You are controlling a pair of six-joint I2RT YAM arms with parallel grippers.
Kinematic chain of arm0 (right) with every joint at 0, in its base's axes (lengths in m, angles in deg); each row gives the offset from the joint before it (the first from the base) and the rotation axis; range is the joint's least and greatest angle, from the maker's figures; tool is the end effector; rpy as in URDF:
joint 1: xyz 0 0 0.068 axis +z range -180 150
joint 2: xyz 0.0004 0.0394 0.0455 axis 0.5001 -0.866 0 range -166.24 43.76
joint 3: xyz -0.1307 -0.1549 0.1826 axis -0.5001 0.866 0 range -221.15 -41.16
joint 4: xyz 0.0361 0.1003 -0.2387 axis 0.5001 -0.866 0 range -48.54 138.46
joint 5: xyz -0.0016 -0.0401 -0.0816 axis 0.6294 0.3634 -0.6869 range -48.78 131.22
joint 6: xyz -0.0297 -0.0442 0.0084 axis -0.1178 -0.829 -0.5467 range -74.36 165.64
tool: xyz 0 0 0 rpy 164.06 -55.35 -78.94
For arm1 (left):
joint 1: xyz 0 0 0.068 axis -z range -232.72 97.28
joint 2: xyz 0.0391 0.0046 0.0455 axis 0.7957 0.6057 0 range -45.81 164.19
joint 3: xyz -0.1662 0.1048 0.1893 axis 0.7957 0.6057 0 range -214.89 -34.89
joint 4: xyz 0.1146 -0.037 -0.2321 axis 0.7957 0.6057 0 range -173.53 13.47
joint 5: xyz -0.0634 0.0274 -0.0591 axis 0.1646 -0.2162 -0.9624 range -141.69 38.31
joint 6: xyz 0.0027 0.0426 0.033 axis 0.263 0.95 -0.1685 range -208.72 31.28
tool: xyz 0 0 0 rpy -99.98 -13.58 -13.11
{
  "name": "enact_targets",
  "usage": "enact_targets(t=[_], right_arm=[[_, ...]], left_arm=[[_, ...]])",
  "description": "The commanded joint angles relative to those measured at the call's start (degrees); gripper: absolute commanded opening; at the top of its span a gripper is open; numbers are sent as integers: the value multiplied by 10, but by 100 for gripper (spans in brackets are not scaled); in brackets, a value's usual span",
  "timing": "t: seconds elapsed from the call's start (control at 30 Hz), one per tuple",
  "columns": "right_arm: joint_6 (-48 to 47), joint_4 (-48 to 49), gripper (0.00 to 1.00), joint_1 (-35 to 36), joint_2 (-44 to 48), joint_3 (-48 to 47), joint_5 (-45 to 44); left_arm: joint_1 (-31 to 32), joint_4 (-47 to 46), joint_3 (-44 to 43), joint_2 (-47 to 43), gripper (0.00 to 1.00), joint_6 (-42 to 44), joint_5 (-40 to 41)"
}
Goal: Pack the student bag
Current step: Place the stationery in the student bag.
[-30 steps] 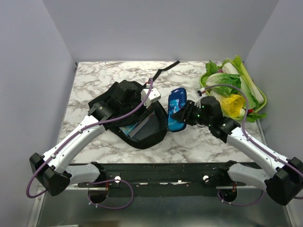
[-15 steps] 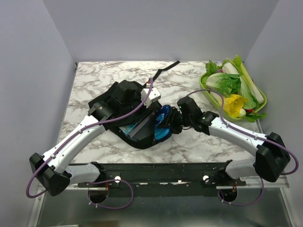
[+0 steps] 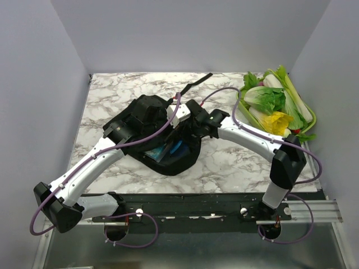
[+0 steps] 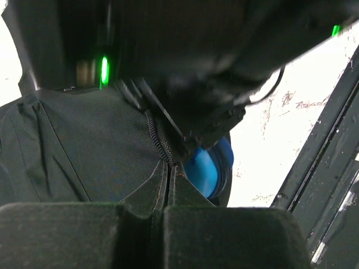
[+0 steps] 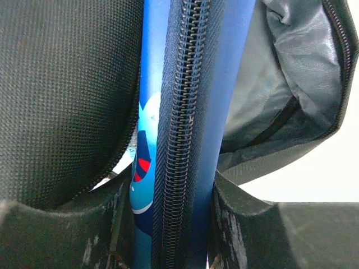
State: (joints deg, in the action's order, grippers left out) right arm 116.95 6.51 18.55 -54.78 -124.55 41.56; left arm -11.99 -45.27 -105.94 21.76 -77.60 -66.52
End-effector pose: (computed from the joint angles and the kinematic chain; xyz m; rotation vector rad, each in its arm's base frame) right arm 0.2453 0.2782 0.2764 0.5445 2.7177 0.7124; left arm 0.1830 -0.1695 0.3705 1.1001 1.9197 -0.5729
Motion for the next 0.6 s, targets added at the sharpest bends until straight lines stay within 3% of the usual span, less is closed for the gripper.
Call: enact_targets(t=[0.0, 0.03, 0.23, 0.37, 0.57], right_arm=[[-1, -60, 43, 49, -51, -47, -86], [-2, -73, 52, 54, -59, -57, -104], [-49, -78, 70, 91, -65, -59, -114], [-73, -59, 76, 104, -45, -48, -112], [-113, -44, 76, 113, 14, -22, -130]], left_arm=[[16, -23, -27, -18, 0, -8, -25], [16, -23, -28, -18, 0, -9, -25], [16, -25, -23, -17, 0, -6, -24], [18, -25, -20, -13, 0, -7, -25], [19, -23, -30, -8, 0, -10, -22]])
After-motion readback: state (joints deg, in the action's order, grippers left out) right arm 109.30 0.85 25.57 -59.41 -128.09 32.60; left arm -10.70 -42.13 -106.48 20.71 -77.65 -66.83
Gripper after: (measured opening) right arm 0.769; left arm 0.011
